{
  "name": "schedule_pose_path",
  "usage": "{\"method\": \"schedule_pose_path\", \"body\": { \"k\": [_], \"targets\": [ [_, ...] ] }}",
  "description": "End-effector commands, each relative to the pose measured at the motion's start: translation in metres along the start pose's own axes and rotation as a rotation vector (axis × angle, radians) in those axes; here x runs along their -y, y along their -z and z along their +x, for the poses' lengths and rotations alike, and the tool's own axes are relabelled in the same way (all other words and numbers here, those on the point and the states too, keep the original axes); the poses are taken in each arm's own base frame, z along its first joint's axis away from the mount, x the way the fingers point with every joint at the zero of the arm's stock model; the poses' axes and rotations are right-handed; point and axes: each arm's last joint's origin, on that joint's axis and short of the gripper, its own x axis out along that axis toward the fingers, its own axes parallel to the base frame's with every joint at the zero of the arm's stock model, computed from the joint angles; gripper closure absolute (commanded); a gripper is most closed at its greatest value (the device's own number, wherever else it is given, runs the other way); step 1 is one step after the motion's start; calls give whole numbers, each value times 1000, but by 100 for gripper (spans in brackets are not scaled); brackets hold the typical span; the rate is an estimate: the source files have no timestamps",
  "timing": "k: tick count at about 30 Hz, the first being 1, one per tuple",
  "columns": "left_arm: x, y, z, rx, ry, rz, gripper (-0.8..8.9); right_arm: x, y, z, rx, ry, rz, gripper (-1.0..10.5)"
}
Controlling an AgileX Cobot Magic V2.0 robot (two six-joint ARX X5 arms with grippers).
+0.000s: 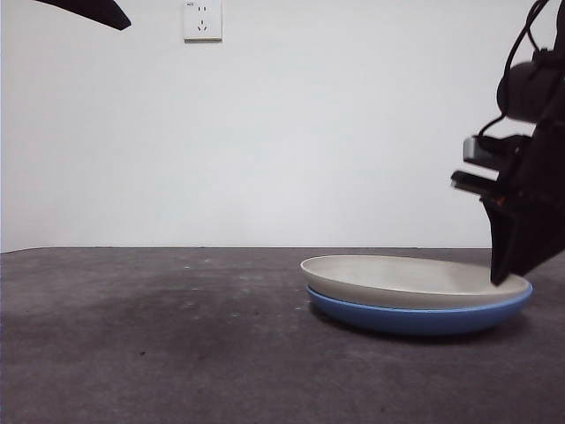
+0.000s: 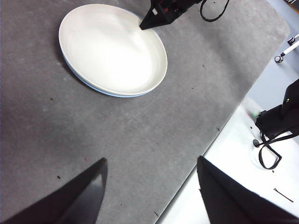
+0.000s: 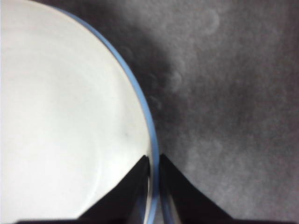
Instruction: Pick up the white plate, put it on the blue plate, put it on desk
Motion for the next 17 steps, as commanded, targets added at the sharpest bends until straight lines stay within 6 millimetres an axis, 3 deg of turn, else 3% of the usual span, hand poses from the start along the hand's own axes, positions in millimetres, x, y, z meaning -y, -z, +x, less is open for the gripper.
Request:
{"method": "schedule_pose_path", "body": {
  "k": [1,10,17],
  "targets": [
    [1,-2,0,4,11,7,501,-6,-6,-15,61,-24,-3,939],
    [1,-2,0,5,11,8,501,-26,-6,-58,201,-123,-15,939],
    [1,-3,0,6,11,9,501,-51,-4,-59,220,-186,-39,939]
  ]
}}
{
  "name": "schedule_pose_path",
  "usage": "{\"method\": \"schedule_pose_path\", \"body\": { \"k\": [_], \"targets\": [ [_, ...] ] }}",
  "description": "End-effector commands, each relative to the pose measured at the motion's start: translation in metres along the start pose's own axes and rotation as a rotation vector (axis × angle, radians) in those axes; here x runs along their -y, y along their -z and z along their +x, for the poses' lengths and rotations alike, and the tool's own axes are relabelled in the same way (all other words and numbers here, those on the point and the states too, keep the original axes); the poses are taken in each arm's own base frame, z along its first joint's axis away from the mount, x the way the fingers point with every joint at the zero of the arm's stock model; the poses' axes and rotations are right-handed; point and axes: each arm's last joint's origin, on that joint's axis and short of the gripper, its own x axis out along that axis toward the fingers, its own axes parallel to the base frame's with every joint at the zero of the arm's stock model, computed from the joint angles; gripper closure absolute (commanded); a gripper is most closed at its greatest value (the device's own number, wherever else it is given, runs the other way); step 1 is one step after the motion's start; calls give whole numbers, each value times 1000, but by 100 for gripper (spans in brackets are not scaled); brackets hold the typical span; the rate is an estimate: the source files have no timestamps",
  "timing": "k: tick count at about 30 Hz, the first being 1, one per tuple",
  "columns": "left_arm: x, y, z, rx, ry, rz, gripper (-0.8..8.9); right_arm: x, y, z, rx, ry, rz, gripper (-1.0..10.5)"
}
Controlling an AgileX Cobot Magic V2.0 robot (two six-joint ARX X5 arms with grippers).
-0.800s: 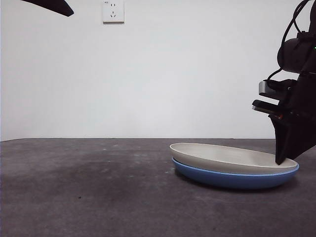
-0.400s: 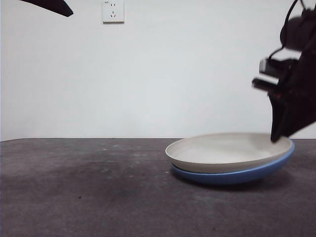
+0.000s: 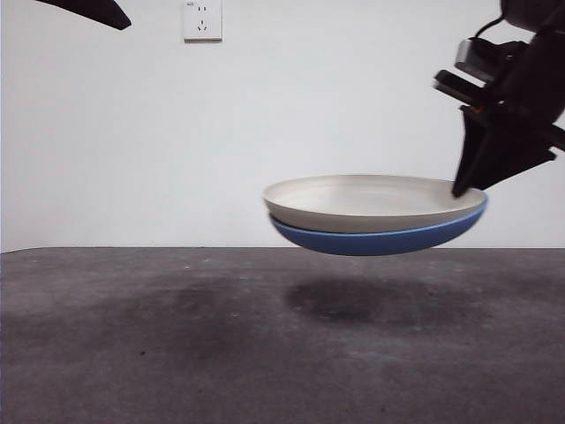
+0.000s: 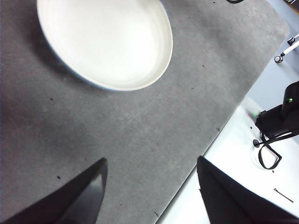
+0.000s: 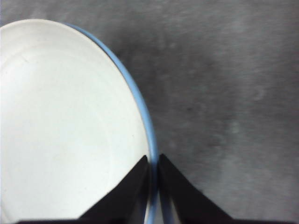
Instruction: Pick up the white plate, put it on the blue plate, put it on desk
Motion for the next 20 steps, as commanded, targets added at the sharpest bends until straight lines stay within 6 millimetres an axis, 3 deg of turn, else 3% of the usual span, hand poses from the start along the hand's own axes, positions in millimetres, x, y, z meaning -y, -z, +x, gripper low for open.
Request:
{"method": "schedule_pose_path", "body": {
  "k": [1,10,20],
  "targets": [
    [1,-3,0,6,11,8,501,-12,-5,5,20,-36,14,939],
    [1,-2,0,5,11,8,501,-46,-3,33,45,-110,5,939],
    [1,-2,0,4,11,7,501,-54,8,87,-21,-109,37,939]
  ]
}}
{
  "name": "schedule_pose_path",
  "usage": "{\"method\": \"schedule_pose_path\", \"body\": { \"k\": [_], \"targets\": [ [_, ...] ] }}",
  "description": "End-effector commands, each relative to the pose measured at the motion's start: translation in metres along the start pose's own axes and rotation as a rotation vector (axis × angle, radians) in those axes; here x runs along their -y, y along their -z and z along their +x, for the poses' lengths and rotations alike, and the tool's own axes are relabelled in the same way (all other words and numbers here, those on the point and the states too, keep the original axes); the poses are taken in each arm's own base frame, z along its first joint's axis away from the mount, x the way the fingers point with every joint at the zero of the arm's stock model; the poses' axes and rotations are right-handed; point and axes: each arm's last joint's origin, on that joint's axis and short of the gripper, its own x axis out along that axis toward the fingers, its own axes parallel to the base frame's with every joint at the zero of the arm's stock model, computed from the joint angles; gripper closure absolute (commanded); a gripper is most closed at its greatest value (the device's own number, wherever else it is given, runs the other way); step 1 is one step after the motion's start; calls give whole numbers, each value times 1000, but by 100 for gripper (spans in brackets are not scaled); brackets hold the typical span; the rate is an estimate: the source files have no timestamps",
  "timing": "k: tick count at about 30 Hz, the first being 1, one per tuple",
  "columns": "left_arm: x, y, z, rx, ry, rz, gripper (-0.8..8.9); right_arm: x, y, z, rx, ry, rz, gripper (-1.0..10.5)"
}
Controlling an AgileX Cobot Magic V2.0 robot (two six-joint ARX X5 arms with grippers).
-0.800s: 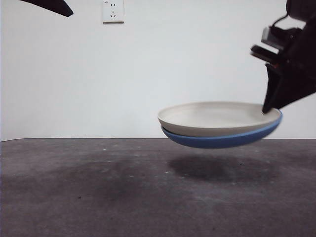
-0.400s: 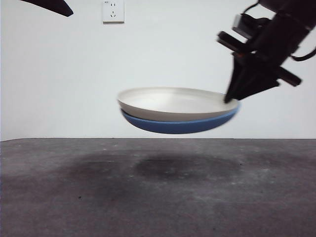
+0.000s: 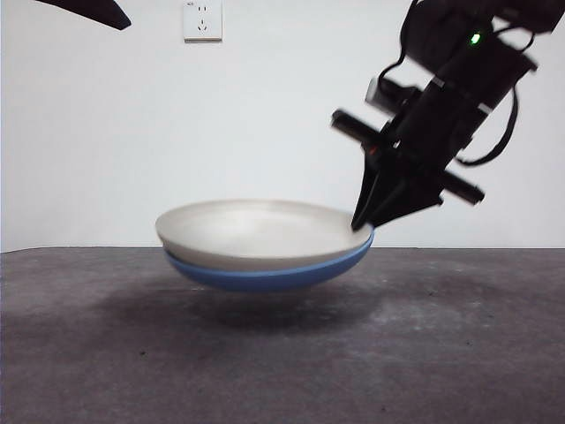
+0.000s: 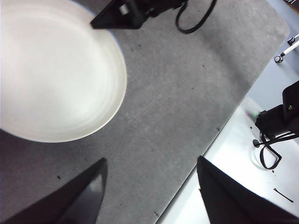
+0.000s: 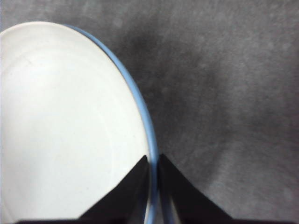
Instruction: Pick up the white plate, put it on the blue plate, put it on desk
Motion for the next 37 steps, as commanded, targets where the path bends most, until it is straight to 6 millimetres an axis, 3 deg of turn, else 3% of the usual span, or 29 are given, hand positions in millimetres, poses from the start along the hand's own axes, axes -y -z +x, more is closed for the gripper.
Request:
{"method": "schedule_pose_path", "body": {
  "k": [1,8,16,21,23,29,37],
  "targets": [
    [1,-2,0,4,11,7,501,1,0,16,-18,-3,40,939],
    [1,-2,0,2,11,6,501,13,9,40,-82,33,65,939],
    [1,-2,0,3,11,6,501,14,10,41,-87,47,68,925],
    [1,-2,0,2,11,6,501,13,10,39,-86,47,67,680],
    [1,-2,0,2,11,6,501,11,9,35,-78,44,64,632],
    [1,-2,0,2,11,6,501,-1,0,5,-16,32,4,629],
    [1,-2,0,3,11,7,501,-24,2,-63,17,9,-148,629]
  ]
}}
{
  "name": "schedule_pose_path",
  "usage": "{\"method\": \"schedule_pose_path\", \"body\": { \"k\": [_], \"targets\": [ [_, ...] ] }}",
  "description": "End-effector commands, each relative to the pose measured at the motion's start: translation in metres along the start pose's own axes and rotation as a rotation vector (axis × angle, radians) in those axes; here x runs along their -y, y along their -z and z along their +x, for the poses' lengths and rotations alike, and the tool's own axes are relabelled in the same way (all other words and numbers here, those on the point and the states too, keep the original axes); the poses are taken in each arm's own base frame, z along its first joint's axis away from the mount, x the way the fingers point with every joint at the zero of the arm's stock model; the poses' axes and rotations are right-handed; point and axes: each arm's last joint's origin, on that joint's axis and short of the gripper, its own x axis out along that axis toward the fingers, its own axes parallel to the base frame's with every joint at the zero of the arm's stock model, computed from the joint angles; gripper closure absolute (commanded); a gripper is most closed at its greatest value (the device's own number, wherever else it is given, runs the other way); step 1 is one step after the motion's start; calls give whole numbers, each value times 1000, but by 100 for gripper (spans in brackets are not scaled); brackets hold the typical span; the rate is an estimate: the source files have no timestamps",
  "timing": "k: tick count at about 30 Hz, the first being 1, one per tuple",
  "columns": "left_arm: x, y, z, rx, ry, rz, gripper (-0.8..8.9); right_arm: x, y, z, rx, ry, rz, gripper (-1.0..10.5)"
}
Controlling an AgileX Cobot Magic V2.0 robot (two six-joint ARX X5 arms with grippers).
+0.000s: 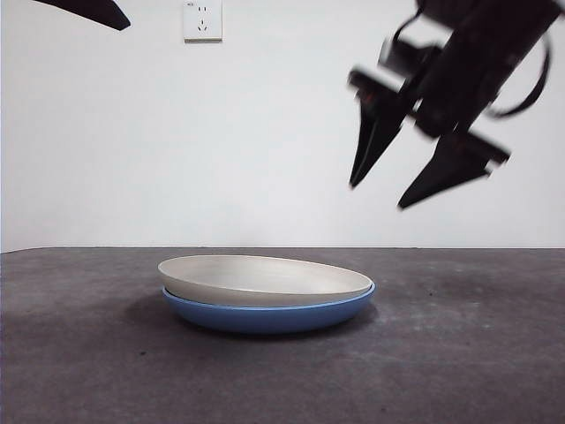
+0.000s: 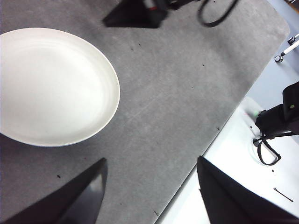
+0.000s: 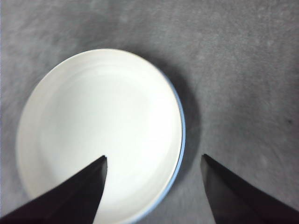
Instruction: Pick up the white plate, put it on the blue plate, put it on desk
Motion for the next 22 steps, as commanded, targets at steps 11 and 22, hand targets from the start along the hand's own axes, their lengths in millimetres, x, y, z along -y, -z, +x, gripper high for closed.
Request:
{"method": "schedule_pose_path", "body": {
  "k": [11,22],
  "targets": [
    [1,-2,0,5,11,8,501,-30,27,-115,74,-92,-209,629],
    [1,-2,0,5,11,8,502,-33,73,-162,-104,-199,-200,629]
  ]
}}
